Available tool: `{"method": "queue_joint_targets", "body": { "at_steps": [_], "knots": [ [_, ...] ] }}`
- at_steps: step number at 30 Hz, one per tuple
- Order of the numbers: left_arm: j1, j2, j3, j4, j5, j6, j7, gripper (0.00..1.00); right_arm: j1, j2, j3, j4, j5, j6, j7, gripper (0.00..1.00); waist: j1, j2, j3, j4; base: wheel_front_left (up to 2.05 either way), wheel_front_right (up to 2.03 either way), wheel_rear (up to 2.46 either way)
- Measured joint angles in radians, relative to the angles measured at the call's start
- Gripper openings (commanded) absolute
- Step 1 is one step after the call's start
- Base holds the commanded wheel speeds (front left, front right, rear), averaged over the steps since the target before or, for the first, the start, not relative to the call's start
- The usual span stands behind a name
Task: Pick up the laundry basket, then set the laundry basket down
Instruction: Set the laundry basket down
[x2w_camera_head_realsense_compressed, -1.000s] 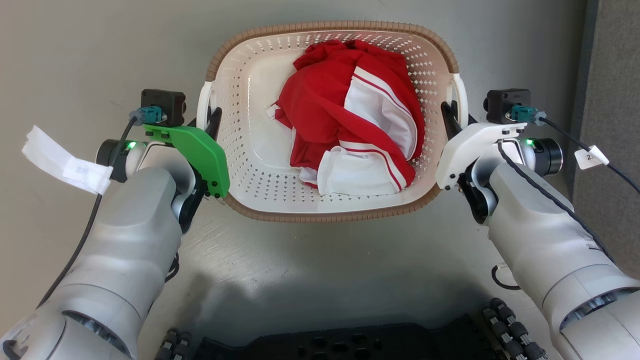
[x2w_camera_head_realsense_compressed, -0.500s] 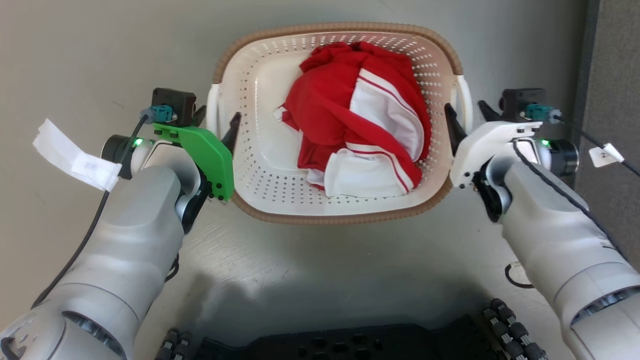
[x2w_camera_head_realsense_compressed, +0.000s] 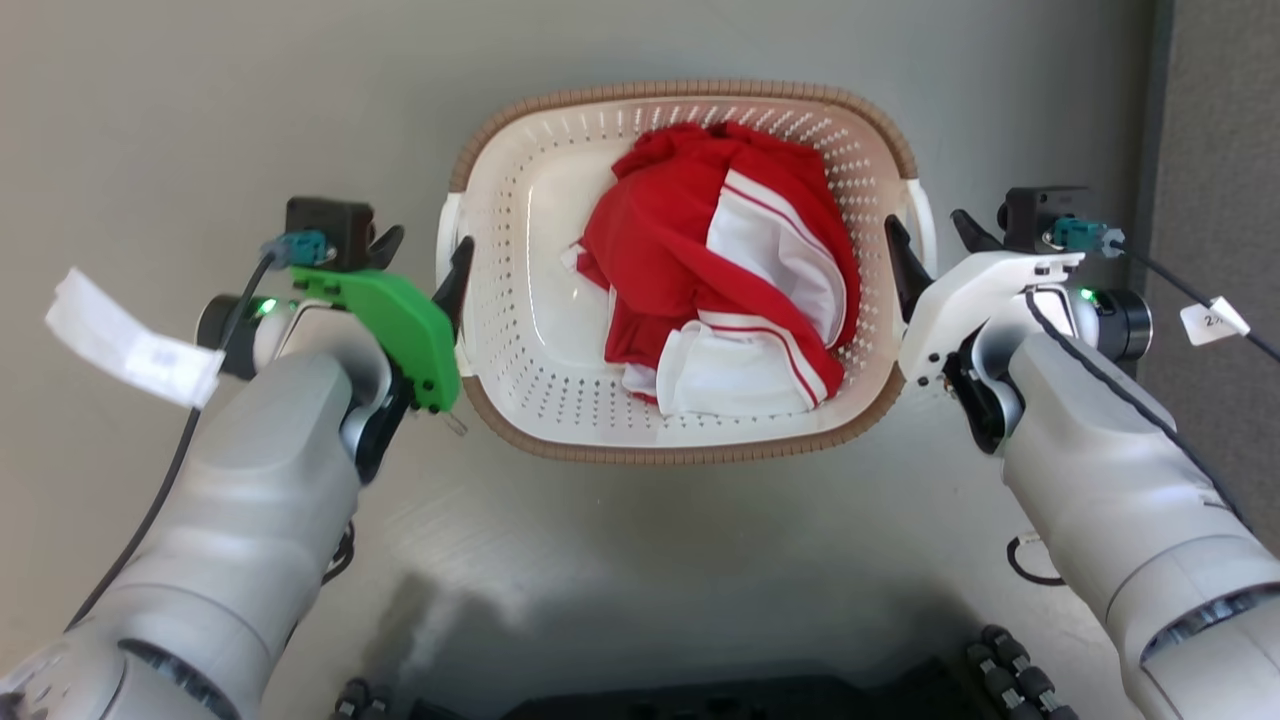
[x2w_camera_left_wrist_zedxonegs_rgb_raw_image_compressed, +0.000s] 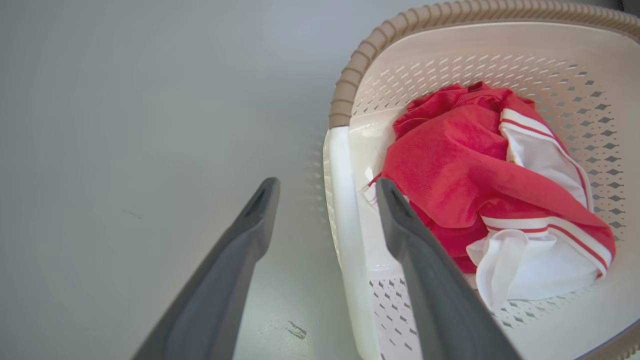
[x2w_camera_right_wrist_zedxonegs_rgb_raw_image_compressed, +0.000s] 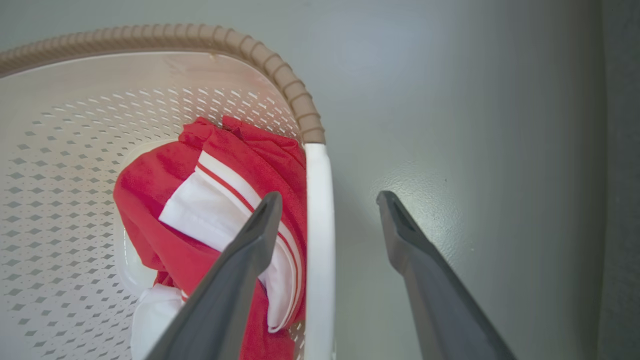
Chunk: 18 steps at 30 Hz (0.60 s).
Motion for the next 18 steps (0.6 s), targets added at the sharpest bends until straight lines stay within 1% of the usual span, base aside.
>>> {"method": "queue_joint_targets", "body": {
  "at_steps": [4, 8, 13, 18],
  "knots": [
    [0.03, 0.014, -0.003, 0.001, 0.001, 0.0, -0.014, 1.0, 0.031, -0.001, -0.007, -0.041, -0.001, 0.0, 0.0, 1.0, 0.0, 0.0, -0.037, -0.001, 0.0, 0.0, 0.0],
    [0.067, 0.015, -0.002, 0.0, 0.001, 0.0, -0.029, 1.0, 0.067, -0.003, -0.017, -0.084, -0.003, -0.002, 0.0, 1.0, 0.0, 0.0, -0.083, -0.002, 0.0, 0.0, 0.0],
    [0.106, 0.024, -0.002, -0.004, 0.011, 0.0, -0.034, 1.0, 0.121, -0.002, -0.037, -0.138, -0.003, -0.011, 0.0, 1.0, 0.0, 0.0, -0.147, -0.007, 0.0, 0.0, 0.0],
    [0.133, 0.044, 0.028, -0.032, 0.021, 0.0, -0.034, 1.0, 0.165, 0.0, -0.05, -0.184, -0.006, -0.018, 0.0, 1.0, 0.0, 0.0, -0.201, -0.014, 0.0, 0.0, 0.0]
  ]
}}
